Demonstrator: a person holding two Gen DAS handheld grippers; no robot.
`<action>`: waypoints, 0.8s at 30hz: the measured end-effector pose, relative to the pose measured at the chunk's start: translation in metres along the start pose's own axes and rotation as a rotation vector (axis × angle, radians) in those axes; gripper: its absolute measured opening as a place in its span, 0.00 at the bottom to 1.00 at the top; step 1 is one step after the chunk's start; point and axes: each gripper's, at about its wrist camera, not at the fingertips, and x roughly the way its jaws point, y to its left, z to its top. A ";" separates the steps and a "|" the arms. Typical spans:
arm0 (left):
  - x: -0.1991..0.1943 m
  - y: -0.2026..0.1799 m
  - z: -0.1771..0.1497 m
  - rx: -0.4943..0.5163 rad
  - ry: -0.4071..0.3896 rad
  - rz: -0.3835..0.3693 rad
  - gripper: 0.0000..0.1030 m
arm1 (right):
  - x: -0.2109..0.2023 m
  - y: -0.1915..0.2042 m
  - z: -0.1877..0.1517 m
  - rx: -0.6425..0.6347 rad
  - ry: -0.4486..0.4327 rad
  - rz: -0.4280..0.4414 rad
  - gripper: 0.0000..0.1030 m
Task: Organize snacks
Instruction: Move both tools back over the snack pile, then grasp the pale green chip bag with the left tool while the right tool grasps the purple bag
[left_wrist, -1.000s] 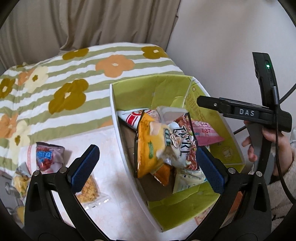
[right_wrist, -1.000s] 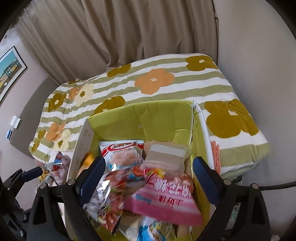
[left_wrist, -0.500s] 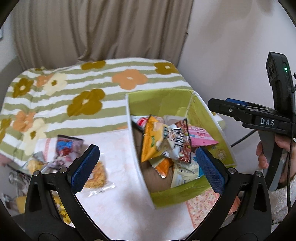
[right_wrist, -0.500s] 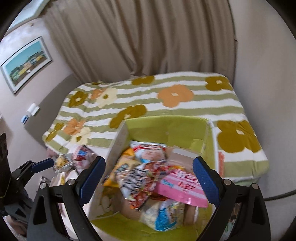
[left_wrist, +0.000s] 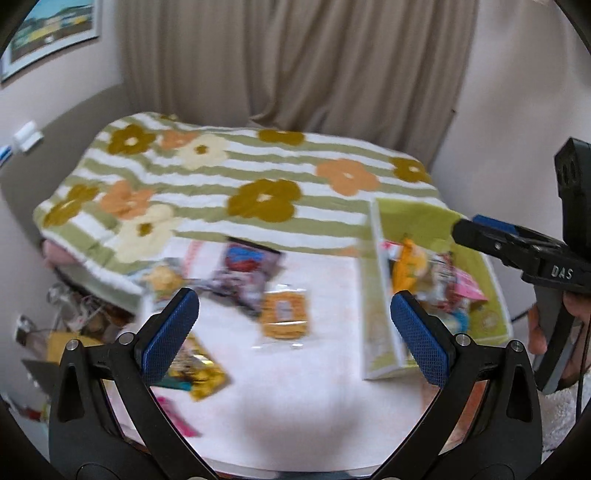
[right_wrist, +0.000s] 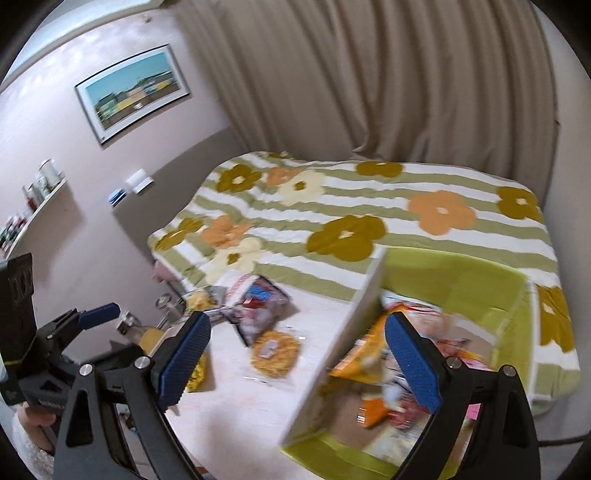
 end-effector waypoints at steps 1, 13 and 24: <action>-0.001 0.014 0.001 -0.012 -0.001 0.019 1.00 | 0.007 0.006 0.002 -0.002 0.007 0.008 0.92; 0.057 0.155 0.022 -0.096 0.097 0.050 1.00 | 0.114 0.057 0.017 0.126 0.091 -0.005 0.92; 0.198 0.243 0.015 -0.217 0.336 -0.074 1.00 | 0.223 0.068 0.000 0.300 0.224 -0.092 0.92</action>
